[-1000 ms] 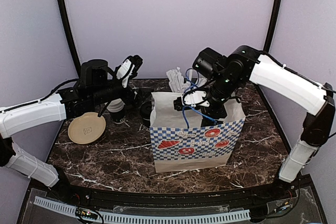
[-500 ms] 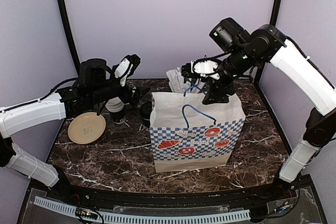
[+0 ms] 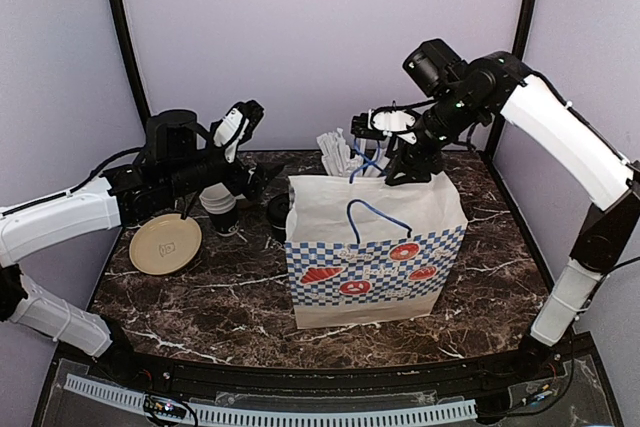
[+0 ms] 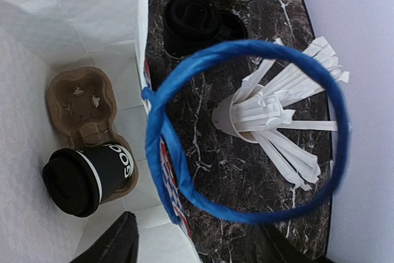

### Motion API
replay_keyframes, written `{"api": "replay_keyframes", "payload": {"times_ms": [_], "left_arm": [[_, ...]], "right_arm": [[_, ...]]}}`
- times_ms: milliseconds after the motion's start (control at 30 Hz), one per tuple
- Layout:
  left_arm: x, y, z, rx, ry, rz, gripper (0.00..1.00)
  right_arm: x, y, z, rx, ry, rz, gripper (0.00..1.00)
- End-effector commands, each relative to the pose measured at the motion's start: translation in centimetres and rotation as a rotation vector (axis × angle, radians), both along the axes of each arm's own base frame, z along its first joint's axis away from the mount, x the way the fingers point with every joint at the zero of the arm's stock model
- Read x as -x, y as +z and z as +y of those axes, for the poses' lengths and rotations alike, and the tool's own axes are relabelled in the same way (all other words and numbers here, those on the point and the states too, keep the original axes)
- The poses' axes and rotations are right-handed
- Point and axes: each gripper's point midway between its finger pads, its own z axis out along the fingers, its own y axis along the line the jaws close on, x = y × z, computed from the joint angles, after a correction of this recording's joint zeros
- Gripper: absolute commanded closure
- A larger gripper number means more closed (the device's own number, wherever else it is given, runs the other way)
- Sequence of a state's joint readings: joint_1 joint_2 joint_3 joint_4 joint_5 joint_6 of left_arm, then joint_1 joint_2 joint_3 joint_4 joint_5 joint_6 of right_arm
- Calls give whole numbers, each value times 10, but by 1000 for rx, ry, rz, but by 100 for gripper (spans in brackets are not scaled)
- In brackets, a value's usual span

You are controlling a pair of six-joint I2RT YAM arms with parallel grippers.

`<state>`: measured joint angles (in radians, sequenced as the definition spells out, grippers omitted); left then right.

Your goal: Pack the takeout coffee

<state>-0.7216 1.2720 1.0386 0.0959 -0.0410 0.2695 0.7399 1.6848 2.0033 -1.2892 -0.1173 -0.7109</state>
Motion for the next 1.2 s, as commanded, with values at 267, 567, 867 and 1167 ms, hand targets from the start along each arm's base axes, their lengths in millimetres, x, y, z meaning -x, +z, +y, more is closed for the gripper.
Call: {"api": "replay_keyframes", "payload": {"times_ms": [267, 567, 867, 1167], "left_arm": [[6, 15, 9, 20, 5, -32, 1], [-3, 6, 15, -37, 52, -47, 1], [-8, -2, 16, -58, 69, -52, 1], [-12, -11, 14, -70, 77, -43, 1]], "right_arm": [[23, -15, 5, -32, 87, 105, 97], [96, -15, 3, 43, 218, 11, 100], [172, -26, 0, 127, 347, 15, 100], [224, -23, 9, 194, 495, -44, 100]]}}
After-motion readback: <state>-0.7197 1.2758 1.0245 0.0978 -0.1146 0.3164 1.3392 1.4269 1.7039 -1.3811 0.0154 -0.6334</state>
